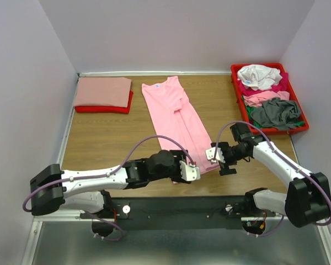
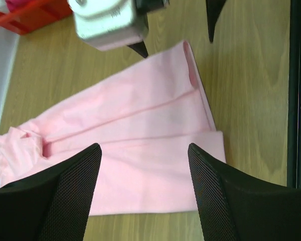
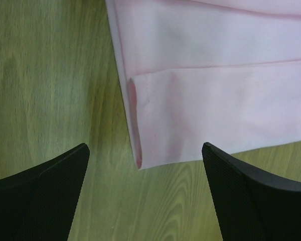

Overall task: Fold and stack the t-shirts
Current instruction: Fold the tshirt

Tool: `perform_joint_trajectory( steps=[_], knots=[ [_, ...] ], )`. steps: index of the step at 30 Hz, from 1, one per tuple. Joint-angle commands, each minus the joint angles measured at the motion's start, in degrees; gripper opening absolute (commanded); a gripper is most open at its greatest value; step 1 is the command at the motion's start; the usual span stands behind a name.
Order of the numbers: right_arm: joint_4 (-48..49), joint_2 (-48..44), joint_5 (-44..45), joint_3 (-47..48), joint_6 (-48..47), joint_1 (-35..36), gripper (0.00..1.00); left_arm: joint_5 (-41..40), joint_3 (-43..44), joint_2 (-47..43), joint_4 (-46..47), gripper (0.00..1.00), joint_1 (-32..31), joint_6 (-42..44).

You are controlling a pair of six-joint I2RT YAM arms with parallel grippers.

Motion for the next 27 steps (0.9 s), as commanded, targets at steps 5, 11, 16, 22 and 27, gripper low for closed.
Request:
perform_joint_trajectory(
  steps=[5, 11, 16, 22, 27],
  knots=[
    [-2.7, 0.3, 1.1, -1.7, -10.3, -0.3, 0.98, -1.3, -1.0, 8.2, -1.8, 0.76, -5.0, 4.9],
    [0.7, 3.7, 1.5, -2.6, -7.3, -0.3, 0.89, 0.3, -1.1, 13.1, -1.6, 0.73, -5.0, 6.0],
    [4.9, 4.5, 1.6, -2.6, -4.0, -0.3, 0.83, 3.8, -2.6, 15.5, -0.1, 0.73, -5.0, 6.8],
    [6.5, 6.3, 1.6, -2.3, -2.4, -0.3, 0.79, 4.5, -2.3, 19.9, -0.1, 0.71, -4.8, 7.2],
    [7.9, 6.5, 2.1, -3.1, -2.0, -0.3, 0.76, 3.8, -0.9, 23.5, -0.8, 0.62, -3.3, 6.9]
  ],
)
